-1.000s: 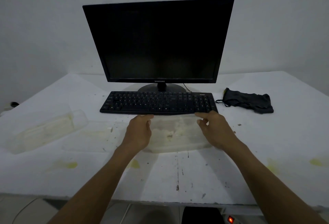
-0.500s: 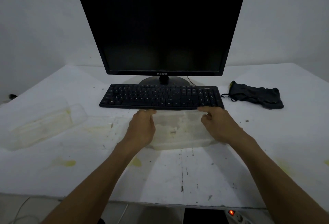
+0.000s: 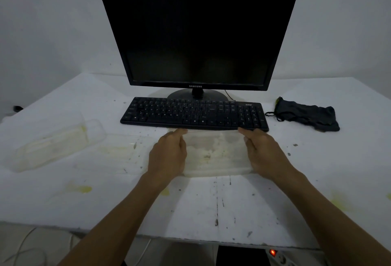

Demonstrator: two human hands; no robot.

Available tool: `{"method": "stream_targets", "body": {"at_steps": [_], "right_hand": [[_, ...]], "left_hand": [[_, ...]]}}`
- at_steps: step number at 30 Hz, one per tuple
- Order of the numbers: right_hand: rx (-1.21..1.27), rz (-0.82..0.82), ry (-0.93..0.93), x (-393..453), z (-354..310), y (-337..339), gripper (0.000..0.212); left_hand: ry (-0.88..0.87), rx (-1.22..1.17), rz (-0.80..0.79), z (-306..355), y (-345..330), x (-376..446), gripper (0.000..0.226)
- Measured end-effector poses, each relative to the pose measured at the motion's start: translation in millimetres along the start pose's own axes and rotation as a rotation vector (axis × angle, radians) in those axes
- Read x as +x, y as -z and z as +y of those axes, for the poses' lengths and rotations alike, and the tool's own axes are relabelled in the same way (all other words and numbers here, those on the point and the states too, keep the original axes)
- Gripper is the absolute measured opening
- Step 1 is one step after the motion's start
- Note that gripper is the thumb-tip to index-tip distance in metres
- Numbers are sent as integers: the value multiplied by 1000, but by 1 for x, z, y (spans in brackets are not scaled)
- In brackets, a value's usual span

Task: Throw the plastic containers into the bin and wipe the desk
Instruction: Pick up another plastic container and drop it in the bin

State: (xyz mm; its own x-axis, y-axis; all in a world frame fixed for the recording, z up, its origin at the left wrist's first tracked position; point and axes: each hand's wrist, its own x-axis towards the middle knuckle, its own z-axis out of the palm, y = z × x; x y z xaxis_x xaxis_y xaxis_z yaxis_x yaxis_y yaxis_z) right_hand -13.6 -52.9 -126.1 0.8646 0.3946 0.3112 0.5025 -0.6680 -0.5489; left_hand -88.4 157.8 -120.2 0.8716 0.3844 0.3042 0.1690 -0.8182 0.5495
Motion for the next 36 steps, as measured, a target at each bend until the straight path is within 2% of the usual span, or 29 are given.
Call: {"method": "stream_targets", "body": {"at_steps": [8, 16, 26, 32, 36], "right_hand": [[21, -29, -44, 0, -2, 2, 39], [93, 116, -93, -10, -7, 5, 34], [176, 82, -227, -7, -12, 7, 34], [31, -47, -242, 2, -9, 12, 30], [-1, -70, -229, 4, -10, 13, 32]], "left_hand": [[19, -16, -47, 2, 3, 1, 35], [22, 56, 40, 2, 1, -2, 27], [29, 103, -14, 2, -2, 3, 18], [2, 225, -22, 7, 3, -2, 18], [-40, 258, -36, 9, 4, 0, 28]]}}
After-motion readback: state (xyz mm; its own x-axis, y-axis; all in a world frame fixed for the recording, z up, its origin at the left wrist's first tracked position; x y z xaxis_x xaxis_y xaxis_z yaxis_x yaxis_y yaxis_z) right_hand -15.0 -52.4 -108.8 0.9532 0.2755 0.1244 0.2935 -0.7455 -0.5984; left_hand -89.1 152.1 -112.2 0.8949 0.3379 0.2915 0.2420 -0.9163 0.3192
